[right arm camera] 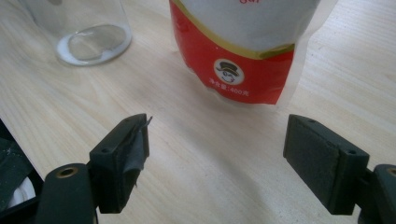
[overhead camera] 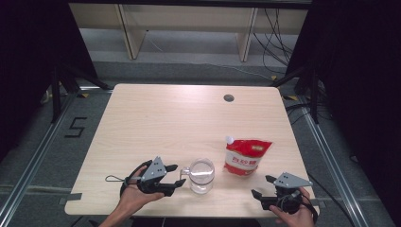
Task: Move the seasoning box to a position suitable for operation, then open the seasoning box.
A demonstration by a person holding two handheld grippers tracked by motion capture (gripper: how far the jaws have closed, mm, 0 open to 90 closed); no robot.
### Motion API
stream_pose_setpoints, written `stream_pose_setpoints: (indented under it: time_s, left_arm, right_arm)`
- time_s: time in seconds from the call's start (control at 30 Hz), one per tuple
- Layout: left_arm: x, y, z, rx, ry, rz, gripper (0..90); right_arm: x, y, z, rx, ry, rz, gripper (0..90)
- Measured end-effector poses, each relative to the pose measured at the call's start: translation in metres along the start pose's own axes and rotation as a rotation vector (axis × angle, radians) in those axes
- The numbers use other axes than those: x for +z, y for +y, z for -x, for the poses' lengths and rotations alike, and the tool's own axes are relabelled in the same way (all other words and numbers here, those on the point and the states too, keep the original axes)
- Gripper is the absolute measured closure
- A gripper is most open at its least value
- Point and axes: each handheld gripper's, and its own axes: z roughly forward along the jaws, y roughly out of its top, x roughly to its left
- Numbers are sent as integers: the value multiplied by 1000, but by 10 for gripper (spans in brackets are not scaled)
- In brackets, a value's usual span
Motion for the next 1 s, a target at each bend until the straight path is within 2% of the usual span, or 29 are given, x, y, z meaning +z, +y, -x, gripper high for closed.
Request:
stream_pose_setpoints:
  time_s: [0.03,0.07,0.1,0.13,0.17,0.23,0.27,0.33,0.37,0.43,0.47,0.5,0.53,0.57,0.63,0.67,0.73,0.77,0.8,0.83,0.87,0.9,0.93,1.0]
  left_arm:
    - [-2,1,0,15,4,-7,385]
    - [-4,1,2,-12,10,-7,361]
    - [-4,1,2,-12,10,-7,346]
    - [-4,1,2,-24,11,1,346]
    - [-9,3,4,-39,24,-10,323]
    - [-10,4,5,-33,16,5,314]
    - [-12,5,7,-60,15,6,306]
    - [-14,6,8,-53,7,11,300]
    - [-17,7,11,-55,4,18,300]
    - [-17,7,12,-66,-1,26,300]
    - [-19,8,11,-43,1,19,300]
    - [-19,8,11,-43,1,19,300]
    - [-19,9,13,-67,3,29,300]
    - [-20,10,12,-66,2,29,299]
    - [-22,12,12,-74,10,34,298]
    - [-23,14,10,-62,17,41,299]
    - [-23,15,11,-78,15,50,298]
    - [-23,16,10,-71,5,55,298]
    - [-22,18,11,-88,12,60,304]
    - [-22,18,11,-88,12,60,312]
    - [-22,19,9,-76,21,64,320]
    - [-22,19,7,-63,30,72,320]
    - [-21,20,5,-87,22,89,363]
    - [-21,22,4,-103,31,102,428]
  right_arm:
    - [1,0,1,-1,1,5,232]
    - [0,-1,2,4,-5,1,230]
    - [0,-1,2,4,-5,1,230]
    - [-1,-1,-1,39,3,-11,230]
    - [-1,-1,1,20,2,-4,230]
    - [-1,-1,1,21,2,-6,230]
    - [-1,-1,-1,36,3,-11,230]
    - [0,-1,0,23,12,-7,230]
    - [0,0,0,2,1,-1,230]
    - [0,0,0,-1,-2,1,230]
    - [1,0,-1,4,6,-1,231]
    - [1,0,-1,4,6,-1,231]
    - [1,0,0,-1,0,1,231]
    - [0,0,-1,13,1,-10,230]
    - [1,0,-1,12,0,-8,230]
    - [1,0,0,0,4,-4,230]
    - [1,0,0,2,5,-3,230]
    - [1,0,0,3,7,0,229]
    - [1,0,-1,8,7,-8,229]
    - [1,0,-1,8,7,-8,229]
    - [1,1,0,-17,2,2,228]
    - [1,1,0,-17,2,2,228]
    - [2,1,-1,-14,18,11,227]
    - [2,2,-3,-2,19,13,228]
